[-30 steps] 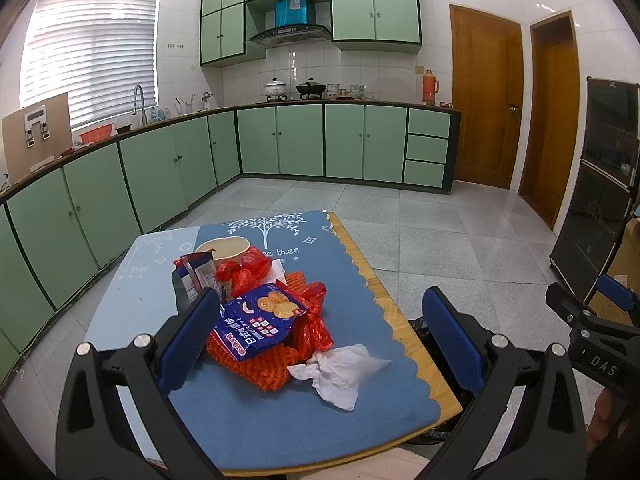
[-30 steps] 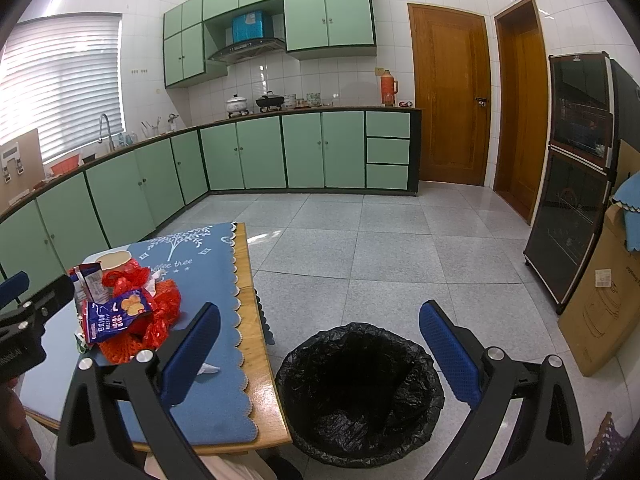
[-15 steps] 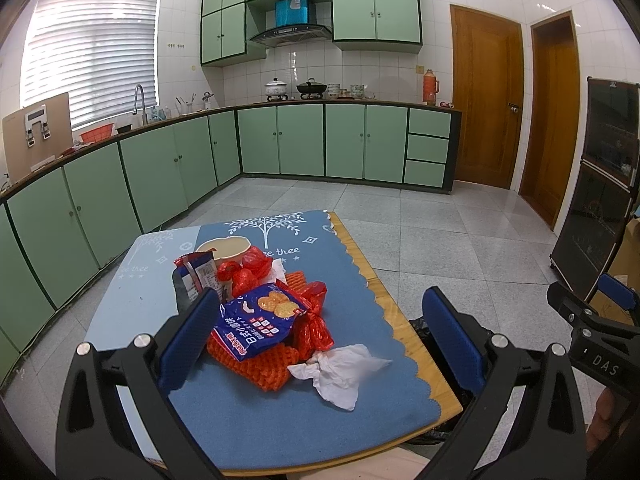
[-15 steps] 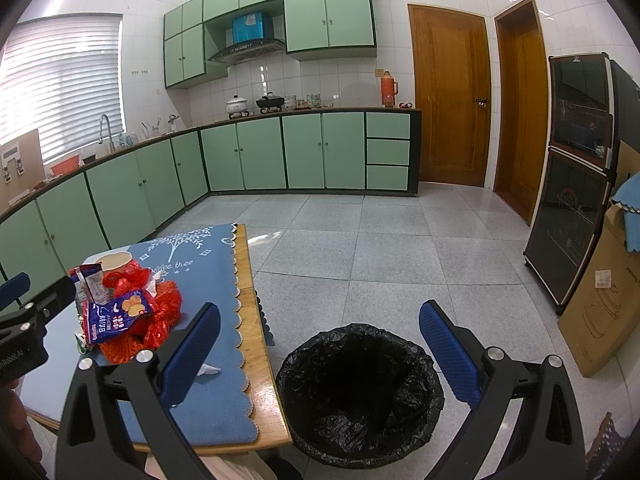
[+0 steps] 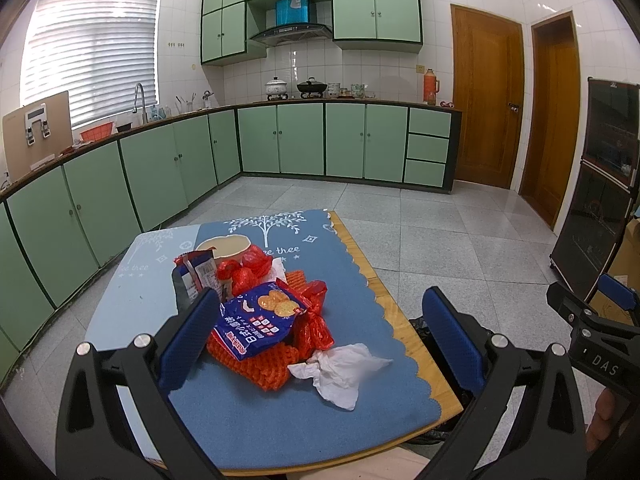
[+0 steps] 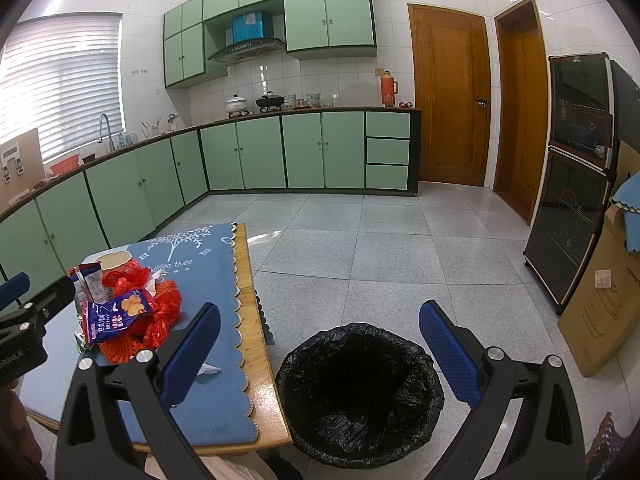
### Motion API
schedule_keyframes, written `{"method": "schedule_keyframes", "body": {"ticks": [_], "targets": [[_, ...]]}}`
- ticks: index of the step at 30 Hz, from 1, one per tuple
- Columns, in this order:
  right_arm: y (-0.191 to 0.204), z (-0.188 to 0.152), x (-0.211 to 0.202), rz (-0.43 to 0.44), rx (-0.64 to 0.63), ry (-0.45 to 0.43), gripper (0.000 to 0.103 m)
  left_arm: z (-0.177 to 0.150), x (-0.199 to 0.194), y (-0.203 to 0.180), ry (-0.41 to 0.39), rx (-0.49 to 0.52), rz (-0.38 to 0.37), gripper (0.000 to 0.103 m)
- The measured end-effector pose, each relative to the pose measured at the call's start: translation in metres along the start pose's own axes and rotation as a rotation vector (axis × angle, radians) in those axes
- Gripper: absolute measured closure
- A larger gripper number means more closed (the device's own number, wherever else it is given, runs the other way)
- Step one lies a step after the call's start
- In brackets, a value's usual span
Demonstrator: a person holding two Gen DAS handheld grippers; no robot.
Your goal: Collect trash
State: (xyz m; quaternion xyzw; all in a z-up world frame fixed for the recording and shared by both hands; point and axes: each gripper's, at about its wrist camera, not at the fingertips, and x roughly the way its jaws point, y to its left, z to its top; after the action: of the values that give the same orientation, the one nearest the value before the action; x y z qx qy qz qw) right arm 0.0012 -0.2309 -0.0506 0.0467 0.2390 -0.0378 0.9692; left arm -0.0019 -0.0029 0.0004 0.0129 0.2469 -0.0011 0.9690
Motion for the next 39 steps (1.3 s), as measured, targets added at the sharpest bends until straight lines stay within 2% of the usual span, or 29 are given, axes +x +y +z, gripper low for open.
{"method": "schedule_keyframes", "body": {"ticks": [5, 9, 17, 21, 25, 27, 36, 39], "targets": [[0.004, -0.002, 0.005, 0.011, -0.008, 0.004, 0.006, -0.004, 0.004, 0.009, -0.005, -0.004, 0.013, 0.005], [0.019, -0.003, 0.018, 0.045, -0.043, 0.002, 0.006, -0.012, 0.011, 0.036, -0.011, -0.030, 0.082, 0.005], [0.062, -0.009, 0.062, 0.178, -0.111, 0.033, 0.007, -0.035, 0.034, 0.101, 0.046, -0.108, 0.220, 0.005], [0.095, -0.010, 0.091, 0.308, -0.128, 0.094, 0.015, -0.045, 0.046, 0.124, 0.077, -0.124, 0.273, 0.005], [0.130, -0.013, 0.116, 0.397, -0.156, 0.150, 0.023, -0.052, 0.055, 0.138, 0.105, -0.124, 0.316, 0.005], [0.153, -0.018, 0.127, 0.438, -0.187, 0.182, 0.023, -0.055, 0.060, 0.144, 0.119, -0.128, 0.334, 0.005], [0.204, -0.032, 0.157, 0.500, -0.216, 0.311, 0.024, -0.069, 0.070, 0.175, 0.158, -0.163, 0.379, 0.005], [0.214, -0.038, 0.167, 0.487, -0.228, 0.345, 0.020, -0.072, 0.073, 0.179, 0.168, -0.167, 0.380, 0.005]]}}
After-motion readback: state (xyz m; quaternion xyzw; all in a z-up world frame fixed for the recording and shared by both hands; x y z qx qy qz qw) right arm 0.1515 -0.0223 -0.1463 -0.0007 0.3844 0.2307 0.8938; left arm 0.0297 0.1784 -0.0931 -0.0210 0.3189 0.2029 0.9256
